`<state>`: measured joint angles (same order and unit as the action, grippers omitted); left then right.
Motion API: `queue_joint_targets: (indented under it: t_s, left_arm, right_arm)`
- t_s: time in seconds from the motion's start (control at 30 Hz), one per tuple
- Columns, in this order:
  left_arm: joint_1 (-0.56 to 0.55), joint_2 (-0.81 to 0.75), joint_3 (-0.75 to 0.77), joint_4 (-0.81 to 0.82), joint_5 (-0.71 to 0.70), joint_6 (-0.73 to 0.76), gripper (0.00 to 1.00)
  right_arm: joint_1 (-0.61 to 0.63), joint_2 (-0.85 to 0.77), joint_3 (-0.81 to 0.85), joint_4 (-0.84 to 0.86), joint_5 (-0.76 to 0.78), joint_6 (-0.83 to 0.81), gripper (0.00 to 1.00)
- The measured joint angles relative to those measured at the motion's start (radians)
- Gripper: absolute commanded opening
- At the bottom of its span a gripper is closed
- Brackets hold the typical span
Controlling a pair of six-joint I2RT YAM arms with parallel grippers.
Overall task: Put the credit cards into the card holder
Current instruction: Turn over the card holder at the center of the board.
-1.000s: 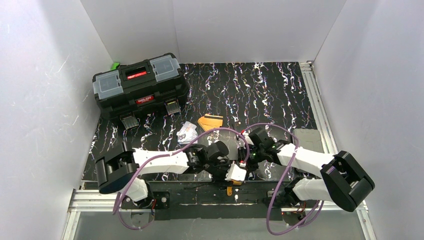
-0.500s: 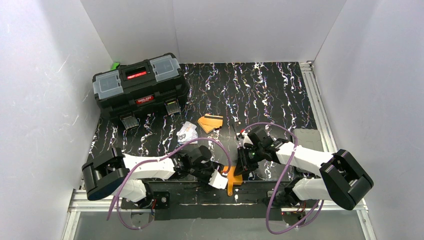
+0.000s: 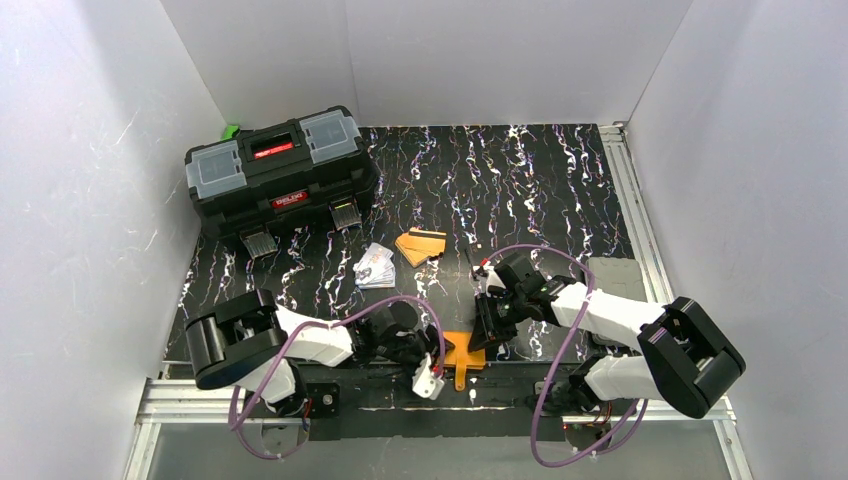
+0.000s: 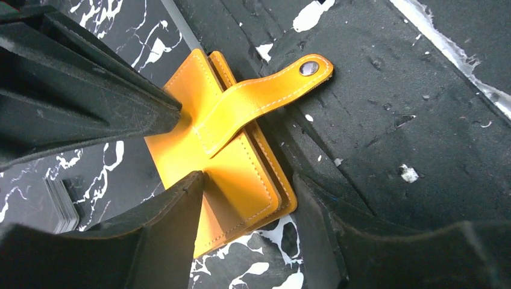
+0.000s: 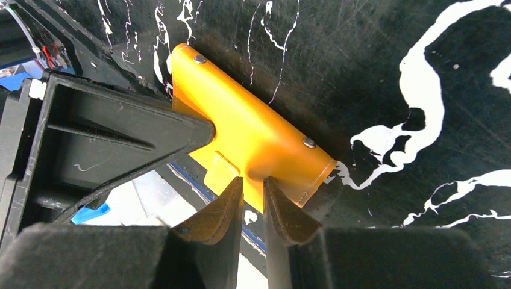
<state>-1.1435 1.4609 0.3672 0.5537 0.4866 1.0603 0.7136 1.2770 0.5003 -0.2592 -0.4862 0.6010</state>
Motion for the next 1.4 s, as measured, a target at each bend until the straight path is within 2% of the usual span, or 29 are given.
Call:
queue_joint_targets:
  t_s: [0.2,0.4,0.6,0.77,0.9,1.1,1.4]
  left_arm:
    - [-0.010,0.014,-0.034,0.093,0.027,0.044,0.18]
    - [-0.009,0.000,-0.005,0.097,-0.043,0.053,0.01]
    - [0.014,-0.071,0.100,-0.104,-0.089,-0.010,0.00]
    - [0.116,-0.118,0.292,-0.391,-0.054,-0.193,0.00]
    - [0.239,-0.119,0.462,-0.598,0.049,-0.383,0.00]
    - [0.348,-0.088,0.586,-0.779,0.245,-0.595,0.00]
    - [0.446,0.151,0.692,-1.020,0.467,-0.649,0.00]
  right_arm:
    - [0.000,0.003,0.000,-0.007,-0.016,-0.003,0.26]
    - [-0.012,-0.009,0.003,-0.002,-0.013,-0.006,0.28]
    - [-0.036,-0.039,0.037,-0.014,-0.006,-0.026,0.34]
    - [-0.097,-0.069,0.106,-0.027,0.002,-0.051,0.43]
    - [-0.148,-0.108,0.154,0.016,-0.003,-0.060,0.49]
    - [-0.165,-0.183,0.120,0.066,-0.048,-0.084,0.53]
    - [-0.184,-0.199,0.014,0.129,-0.152,-0.085,0.55]
